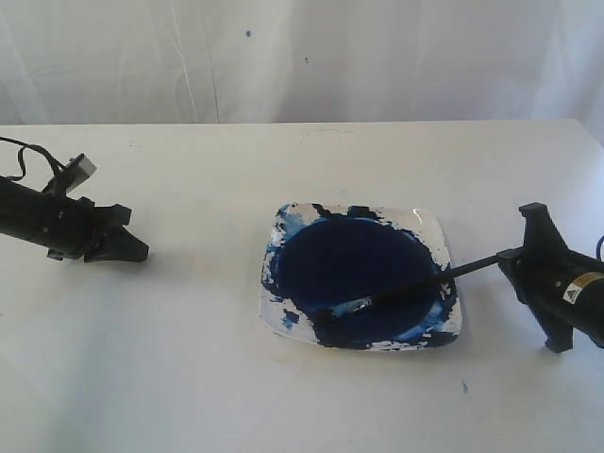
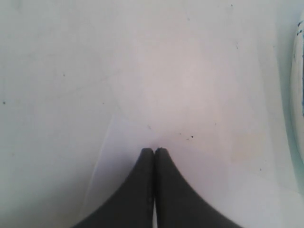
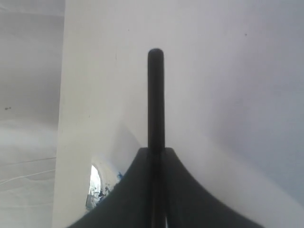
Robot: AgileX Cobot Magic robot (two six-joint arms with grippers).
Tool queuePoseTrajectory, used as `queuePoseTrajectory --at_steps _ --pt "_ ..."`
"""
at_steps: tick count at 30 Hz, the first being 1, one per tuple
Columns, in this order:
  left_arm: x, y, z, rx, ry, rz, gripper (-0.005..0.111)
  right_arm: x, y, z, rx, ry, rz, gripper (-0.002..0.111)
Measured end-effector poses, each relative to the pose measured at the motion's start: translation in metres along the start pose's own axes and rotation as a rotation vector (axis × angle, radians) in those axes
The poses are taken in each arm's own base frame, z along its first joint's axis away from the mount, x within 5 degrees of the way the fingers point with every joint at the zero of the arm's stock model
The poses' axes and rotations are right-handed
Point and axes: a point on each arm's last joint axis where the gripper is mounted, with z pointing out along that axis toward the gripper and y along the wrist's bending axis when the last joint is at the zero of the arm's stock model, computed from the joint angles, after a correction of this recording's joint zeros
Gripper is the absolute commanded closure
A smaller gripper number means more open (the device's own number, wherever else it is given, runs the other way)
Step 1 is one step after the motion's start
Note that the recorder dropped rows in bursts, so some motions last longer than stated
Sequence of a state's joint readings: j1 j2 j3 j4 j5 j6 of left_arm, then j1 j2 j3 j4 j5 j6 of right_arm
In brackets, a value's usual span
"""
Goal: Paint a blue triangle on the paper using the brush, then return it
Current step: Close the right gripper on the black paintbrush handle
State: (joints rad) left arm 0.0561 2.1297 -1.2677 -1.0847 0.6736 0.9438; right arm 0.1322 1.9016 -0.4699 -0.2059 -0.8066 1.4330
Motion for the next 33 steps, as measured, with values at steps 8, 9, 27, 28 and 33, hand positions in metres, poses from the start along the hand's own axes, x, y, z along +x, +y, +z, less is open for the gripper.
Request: queuePoseTrajectory --at_steps 8,9,27,28,33 --pt "0.000 0.000 0.000 0.000 0.000 0.000 0.107 -0.001 0.001 0.002 0.005 0.002 -0.005 0.074" --pt "0.000 0.000 0.000 0.000 0.000 0.000 0.107 -0.001 0.002 0.003 0.004 0.001 -0.005 0.067" --pt "0.000 0.000 0.000 0.000 0.000 0.000 0.107 -0.012 0.021 0.026 0.069 -0.001 -0.031 0.063" --pt "0.000 0.000 0.000 0.000 0.000 0.000 0.107 -0.013 0.021 0.027 0.084 -0.001 -0.030 0.066" --pt "0.000 0.000 0.000 0.000 0.000 0.000 0.107 -0.013 0.020 0.032 0.101 0.001 -0.028 0.083"
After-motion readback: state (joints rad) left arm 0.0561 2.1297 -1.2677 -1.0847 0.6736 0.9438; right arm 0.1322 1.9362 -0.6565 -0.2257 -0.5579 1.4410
